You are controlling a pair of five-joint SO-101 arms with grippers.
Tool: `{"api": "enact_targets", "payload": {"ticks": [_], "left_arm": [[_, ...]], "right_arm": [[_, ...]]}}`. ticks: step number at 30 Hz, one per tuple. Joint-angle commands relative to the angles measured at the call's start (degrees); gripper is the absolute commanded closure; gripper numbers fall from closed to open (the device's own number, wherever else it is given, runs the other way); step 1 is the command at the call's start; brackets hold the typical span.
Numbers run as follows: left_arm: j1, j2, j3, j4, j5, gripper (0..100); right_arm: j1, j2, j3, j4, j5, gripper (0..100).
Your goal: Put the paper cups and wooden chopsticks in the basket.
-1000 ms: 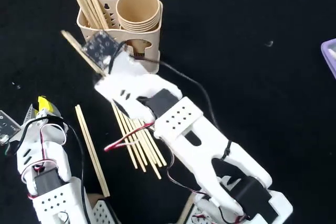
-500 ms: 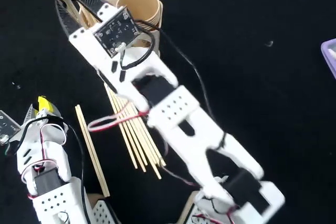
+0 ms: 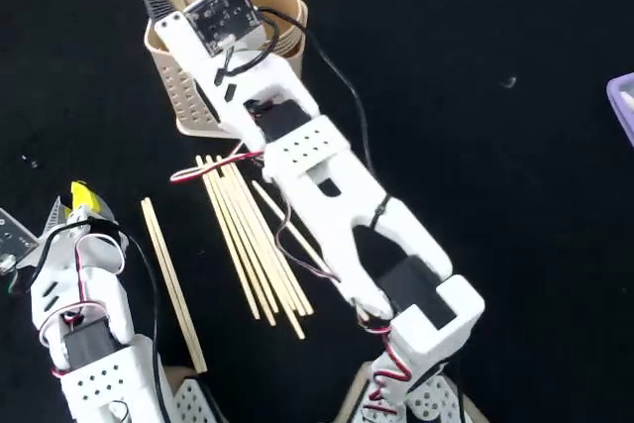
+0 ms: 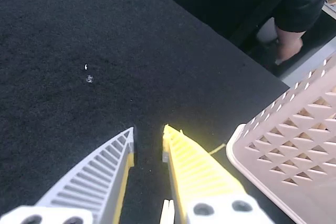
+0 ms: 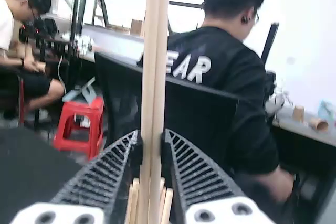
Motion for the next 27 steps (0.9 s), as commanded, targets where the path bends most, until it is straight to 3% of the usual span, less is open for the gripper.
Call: {"api": "enact_targets", "payload": {"ticks": [1,7,15,20,23,27], "left_arm": [[0.7,-0.7,1.4,-1.1,-0.4,90],[4.1,-0.6,1.4,-1.0,-4.0,90],[4.6,-0.4,1.4,-0.9,-5.6,90],[4.5,-0.4,1.4,-0.9,-5.6,90],[4.6,-0.4,1.4,-0.9,-5.6,90],[4.5,-0.4,1.4,-0.9,-5.6,90]], "right_arm": [[1.1,-0.9,-5.8,12.8,0.0,97.9],[0.9,-0.9,-13.6,32.9,-0.4,82.1],[-0.5,-9.1,-26.9,66.0,-0.4,83.7],[-2.8,-14.5,-22.1,90.7,-0.2,83.5],[-3.5,-14.8,-13.1,94.3,-0.4,83.5],[-4.0,-15.1,6.5,84.3,-0.4,83.1]]}}
